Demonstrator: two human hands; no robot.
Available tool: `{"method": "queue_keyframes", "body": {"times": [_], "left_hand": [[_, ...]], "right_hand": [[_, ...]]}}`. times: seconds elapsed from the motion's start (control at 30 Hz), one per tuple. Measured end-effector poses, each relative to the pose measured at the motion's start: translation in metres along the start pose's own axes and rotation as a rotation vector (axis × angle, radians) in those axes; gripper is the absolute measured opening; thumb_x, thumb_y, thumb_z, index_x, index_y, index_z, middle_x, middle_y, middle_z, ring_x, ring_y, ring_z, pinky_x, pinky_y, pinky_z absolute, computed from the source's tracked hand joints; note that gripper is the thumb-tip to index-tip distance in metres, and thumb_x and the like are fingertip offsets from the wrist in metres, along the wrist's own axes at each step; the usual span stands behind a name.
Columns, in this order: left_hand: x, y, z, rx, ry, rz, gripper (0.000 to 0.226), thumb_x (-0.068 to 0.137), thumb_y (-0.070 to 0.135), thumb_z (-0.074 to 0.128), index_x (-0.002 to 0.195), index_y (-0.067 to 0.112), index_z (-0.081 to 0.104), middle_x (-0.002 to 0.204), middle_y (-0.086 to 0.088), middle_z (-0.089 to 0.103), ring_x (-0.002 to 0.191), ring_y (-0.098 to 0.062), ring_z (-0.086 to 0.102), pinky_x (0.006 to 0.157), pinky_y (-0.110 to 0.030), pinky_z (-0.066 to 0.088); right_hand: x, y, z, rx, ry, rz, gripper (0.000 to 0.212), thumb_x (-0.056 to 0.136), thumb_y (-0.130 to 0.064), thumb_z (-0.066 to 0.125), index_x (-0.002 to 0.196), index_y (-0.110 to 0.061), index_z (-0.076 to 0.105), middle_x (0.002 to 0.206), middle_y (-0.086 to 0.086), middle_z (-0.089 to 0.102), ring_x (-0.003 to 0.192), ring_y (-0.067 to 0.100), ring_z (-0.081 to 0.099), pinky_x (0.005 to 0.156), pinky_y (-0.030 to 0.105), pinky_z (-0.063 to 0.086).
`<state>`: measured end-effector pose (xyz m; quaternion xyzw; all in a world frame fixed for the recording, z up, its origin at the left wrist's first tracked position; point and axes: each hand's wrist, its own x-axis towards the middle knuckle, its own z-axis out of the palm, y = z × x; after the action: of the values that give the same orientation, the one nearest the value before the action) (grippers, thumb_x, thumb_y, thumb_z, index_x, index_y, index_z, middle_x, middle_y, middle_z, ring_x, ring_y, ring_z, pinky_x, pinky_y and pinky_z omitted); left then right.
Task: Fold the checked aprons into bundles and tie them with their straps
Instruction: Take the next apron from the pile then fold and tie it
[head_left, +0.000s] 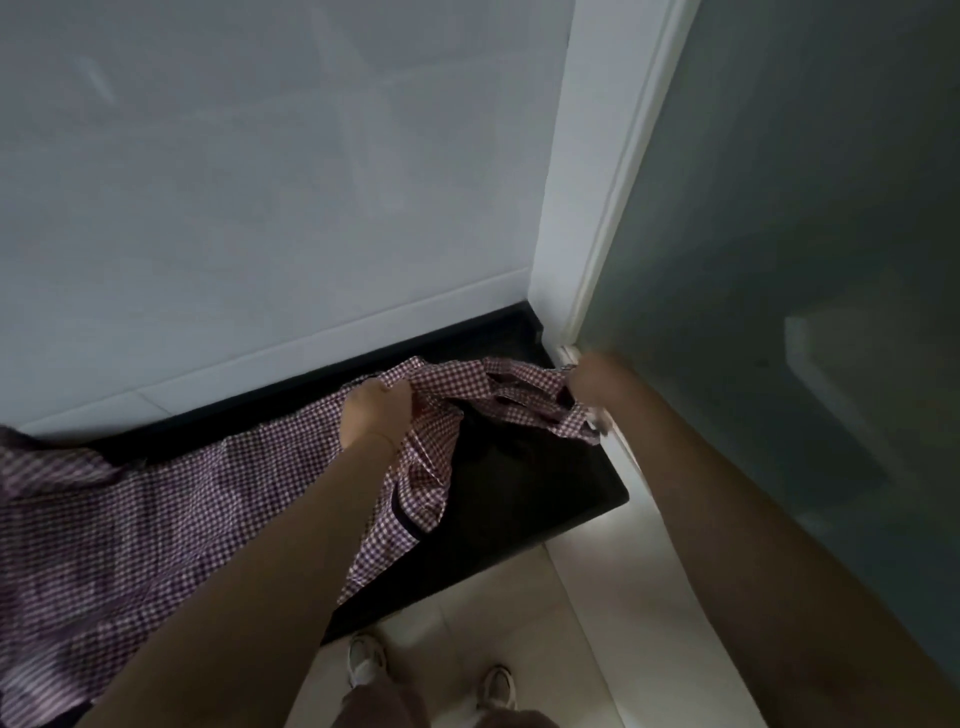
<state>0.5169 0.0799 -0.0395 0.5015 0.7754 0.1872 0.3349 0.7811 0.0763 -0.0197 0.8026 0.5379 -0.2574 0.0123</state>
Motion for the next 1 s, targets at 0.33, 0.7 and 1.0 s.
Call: {"method": "queue_keyframes", "body": {"times": [0.33, 0.7, 1.0], "left_hand": [[-0.032, -0.002, -0.005, 0.039, -0.808, 0.293, 0.02, 0.088, 0.026, 0.071, 0.108, 0.025, 0.074, 0.114, 0.005, 0.071, 0.106, -0.009, 0.062, 0.102, -0.024, 0.044], [-0.018, -0.112, 0.012, 0.642, -0.395, -0.096, 0.099, 0.082, 0.061, 0.065, 0.156, 0.033, 0.006, 0.163, -0.012, -0.003, 0.148, -0.044, 0.004, 0.112, -0.062, 0.026], [-0.025, -0.143, 0.014, 0.609, -0.311, -0.028, 0.12, 0.071, 0.071, 0.07, 0.156, 0.034, -0.005, 0.164, -0.006, -0.016, 0.15, -0.038, -0.007, 0.114, -0.065, 0.023]], "right_hand": [[0.01, -0.102, -0.05, 0.64, 0.508, -0.247, 0.057, 0.099, -0.014, 0.052, 0.152, -0.011, 0.03, 0.151, 0.012, 0.04, 0.135, 0.025, 0.042, 0.103, 0.028, 0.035], [-0.024, -0.07, 0.131, -0.14, -0.366, -0.538, 0.036, 0.091, -0.032, 0.065, 0.121, -0.014, 0.059, 0.134, 0.011, 0.051, 0.126, 0.033, 0.047, 0.103, 0.044, 0.044], [-0.027, -0.024, 0.147, -0.36, -0.143, 0.04, 0.094, 0.088, -0.047, 0.067, 0.153, -0.002, 0.016, 0.156, 0.023, 0.017, 0.143, 0.041, 0.024, 0.109, 0.049, 0.037]]}}
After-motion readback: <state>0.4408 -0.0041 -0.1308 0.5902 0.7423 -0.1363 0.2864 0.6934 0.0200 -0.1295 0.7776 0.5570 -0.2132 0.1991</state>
